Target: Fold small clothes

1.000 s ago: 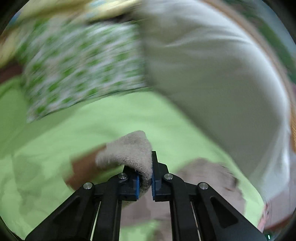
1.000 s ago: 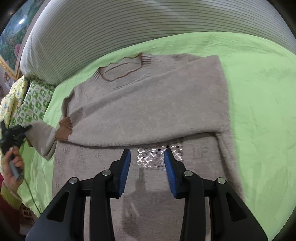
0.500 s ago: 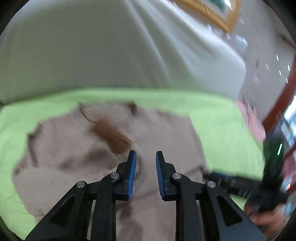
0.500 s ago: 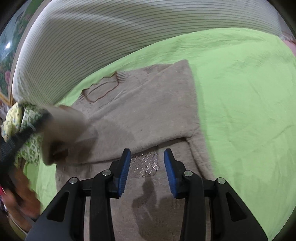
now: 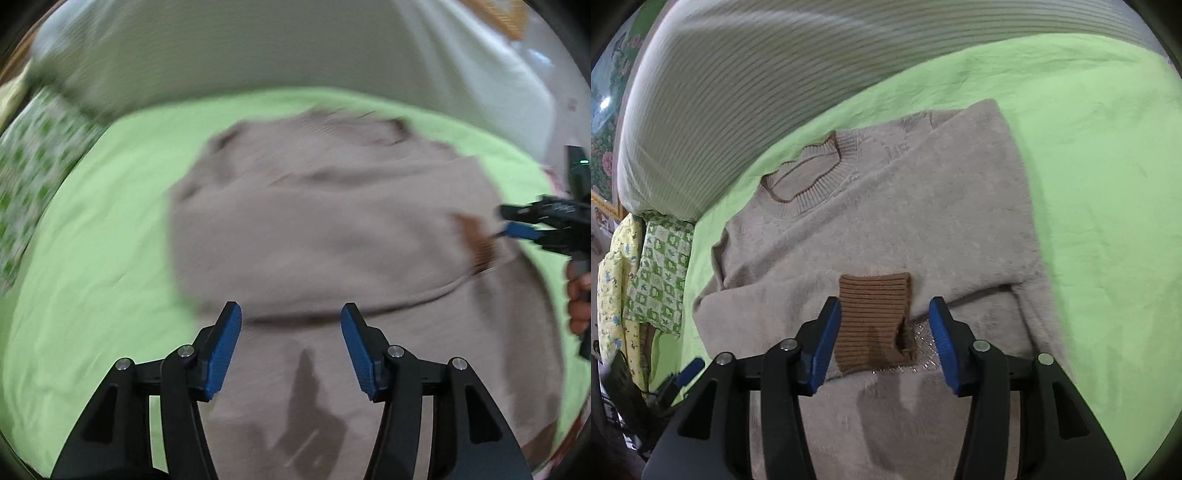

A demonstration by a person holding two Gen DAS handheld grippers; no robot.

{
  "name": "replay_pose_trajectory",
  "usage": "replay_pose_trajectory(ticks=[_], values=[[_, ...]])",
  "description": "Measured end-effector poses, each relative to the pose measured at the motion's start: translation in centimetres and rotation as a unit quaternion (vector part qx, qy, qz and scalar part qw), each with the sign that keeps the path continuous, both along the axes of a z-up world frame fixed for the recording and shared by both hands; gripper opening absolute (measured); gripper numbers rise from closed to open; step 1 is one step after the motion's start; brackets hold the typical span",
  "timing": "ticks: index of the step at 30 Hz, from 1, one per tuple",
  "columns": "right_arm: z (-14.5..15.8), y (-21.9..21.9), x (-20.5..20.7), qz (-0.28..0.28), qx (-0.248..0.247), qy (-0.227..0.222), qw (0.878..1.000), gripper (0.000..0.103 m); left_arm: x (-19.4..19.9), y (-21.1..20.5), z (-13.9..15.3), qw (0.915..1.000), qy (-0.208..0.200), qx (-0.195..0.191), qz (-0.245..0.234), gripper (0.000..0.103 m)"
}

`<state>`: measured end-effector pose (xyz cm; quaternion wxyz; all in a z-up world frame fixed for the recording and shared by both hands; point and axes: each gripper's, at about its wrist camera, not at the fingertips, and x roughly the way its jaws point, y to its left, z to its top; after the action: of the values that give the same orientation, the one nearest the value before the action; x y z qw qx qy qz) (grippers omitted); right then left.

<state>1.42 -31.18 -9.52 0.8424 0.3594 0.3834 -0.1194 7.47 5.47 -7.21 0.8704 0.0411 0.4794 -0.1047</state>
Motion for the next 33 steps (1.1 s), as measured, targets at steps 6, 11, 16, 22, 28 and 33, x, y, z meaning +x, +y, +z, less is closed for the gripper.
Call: replay_pose_trajectory(ticks=[6,11,16,22,28,33], values=[[-3.1,1.0,2.3,0.021,0.004,0.046,0.999,0.057,2.0,2.9,-2.4,0.9984,0.010,0.022,0.051,0.057],[-2.3,2.8,3.8,0.071,-0.005,0.047,0.996,0.006,4.6,2.0,-4.0,0.9965,0.027,0.020,0.077,0.057],[8.5,2.4,3.8,0.097,-0.026,-0.102,0.990,0.005,6.4,1.7,-3.8,0.9938,0.019,0.021,0.107,0.059],[18.3,-1.3,-0.3,0.069,-0.087,-0.244,0.963,0.005,9.0,3.3,-2.4,0.9789,-0.004,0.005,0.204,0.066],[5.5,-6.0,0.3,0.028,-0.059,-0.082,0.994,0.005,7.7,4.3,-3.1,0.9631,0.004,-0.015,0.269,0.068],[-1.9,-5.7,0.2,0.030,-0.037,-0.010,0.999,0.005,6.3,5.0,-3.8,0.9545,0.010,-0.021,0.297,0.068]])
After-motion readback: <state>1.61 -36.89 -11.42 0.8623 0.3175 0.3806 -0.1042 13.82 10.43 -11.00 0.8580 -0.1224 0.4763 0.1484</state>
